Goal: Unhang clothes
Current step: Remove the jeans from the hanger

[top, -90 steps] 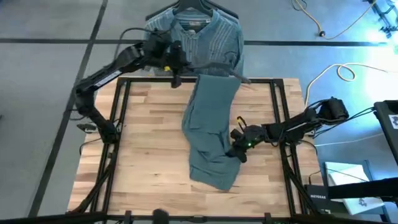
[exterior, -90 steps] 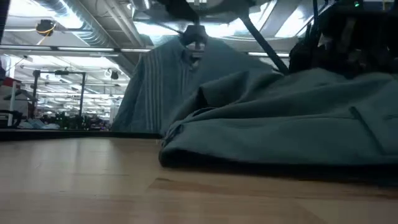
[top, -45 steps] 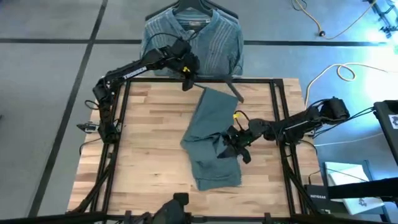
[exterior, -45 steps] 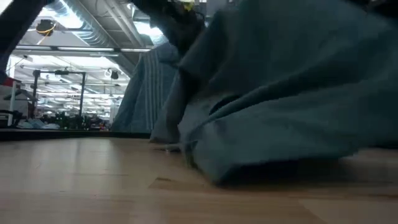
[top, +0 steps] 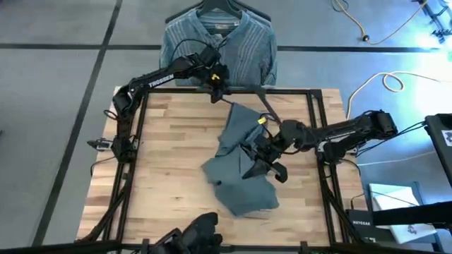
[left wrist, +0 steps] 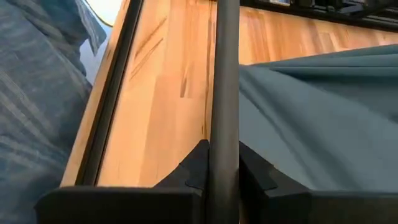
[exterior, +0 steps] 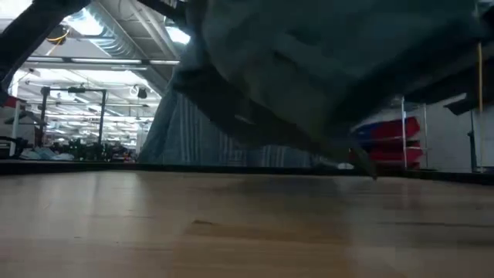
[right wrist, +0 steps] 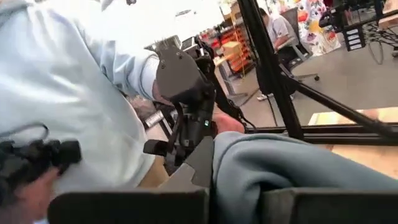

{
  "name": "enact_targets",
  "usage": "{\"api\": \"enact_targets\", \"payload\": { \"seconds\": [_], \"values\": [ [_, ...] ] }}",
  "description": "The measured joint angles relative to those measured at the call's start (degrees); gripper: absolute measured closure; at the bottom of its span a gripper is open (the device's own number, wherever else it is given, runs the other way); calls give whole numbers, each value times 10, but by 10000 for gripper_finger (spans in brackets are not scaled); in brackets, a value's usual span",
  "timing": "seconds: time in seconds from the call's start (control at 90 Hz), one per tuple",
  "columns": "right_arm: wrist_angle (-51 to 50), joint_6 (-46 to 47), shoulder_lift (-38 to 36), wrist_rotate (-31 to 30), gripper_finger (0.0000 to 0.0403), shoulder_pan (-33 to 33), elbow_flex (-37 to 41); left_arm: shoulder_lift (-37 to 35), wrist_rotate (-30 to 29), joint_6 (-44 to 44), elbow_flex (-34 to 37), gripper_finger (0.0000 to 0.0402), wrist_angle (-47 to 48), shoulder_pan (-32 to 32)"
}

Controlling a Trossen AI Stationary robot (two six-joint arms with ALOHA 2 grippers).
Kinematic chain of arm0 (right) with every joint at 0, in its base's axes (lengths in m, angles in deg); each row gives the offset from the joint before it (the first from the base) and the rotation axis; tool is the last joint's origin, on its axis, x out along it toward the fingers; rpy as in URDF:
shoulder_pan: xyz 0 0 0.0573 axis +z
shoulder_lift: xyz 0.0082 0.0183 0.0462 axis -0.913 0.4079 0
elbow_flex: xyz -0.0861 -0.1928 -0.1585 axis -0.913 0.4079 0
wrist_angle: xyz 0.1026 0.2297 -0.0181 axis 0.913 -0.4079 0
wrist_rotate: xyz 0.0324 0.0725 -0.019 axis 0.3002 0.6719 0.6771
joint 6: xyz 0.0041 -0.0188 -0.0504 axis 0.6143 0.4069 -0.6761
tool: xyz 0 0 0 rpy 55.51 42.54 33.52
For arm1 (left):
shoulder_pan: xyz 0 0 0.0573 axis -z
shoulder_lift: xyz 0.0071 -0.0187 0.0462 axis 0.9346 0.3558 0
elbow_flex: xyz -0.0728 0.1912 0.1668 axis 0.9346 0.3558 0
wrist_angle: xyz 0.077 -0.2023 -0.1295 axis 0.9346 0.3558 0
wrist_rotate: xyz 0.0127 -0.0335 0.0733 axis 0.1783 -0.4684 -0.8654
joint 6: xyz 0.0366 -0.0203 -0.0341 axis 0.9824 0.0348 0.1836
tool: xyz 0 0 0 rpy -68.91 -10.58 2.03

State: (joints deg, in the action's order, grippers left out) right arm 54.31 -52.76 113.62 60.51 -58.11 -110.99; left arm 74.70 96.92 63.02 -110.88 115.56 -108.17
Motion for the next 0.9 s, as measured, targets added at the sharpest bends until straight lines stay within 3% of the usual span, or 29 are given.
{"api": "enact_targets", "payload": {
  "seconds": [0.156,0.444,0.722,0.9],
  "values": [
    [-135,-72,-24,-19,403,0,-89,0,2,-4,0,376,1,-5],
    [-335,-236,-38,-124,403,0,-265,0,12,-11,0,376,5,-8],
    [-373,-348,-39,-258,403,-3,-381,0,4,-52,0,375,5,-8],
    [-363,-386,-39,-274,403,-25,-425,0,-18,-41,0,377,1,1]
  ]
}}
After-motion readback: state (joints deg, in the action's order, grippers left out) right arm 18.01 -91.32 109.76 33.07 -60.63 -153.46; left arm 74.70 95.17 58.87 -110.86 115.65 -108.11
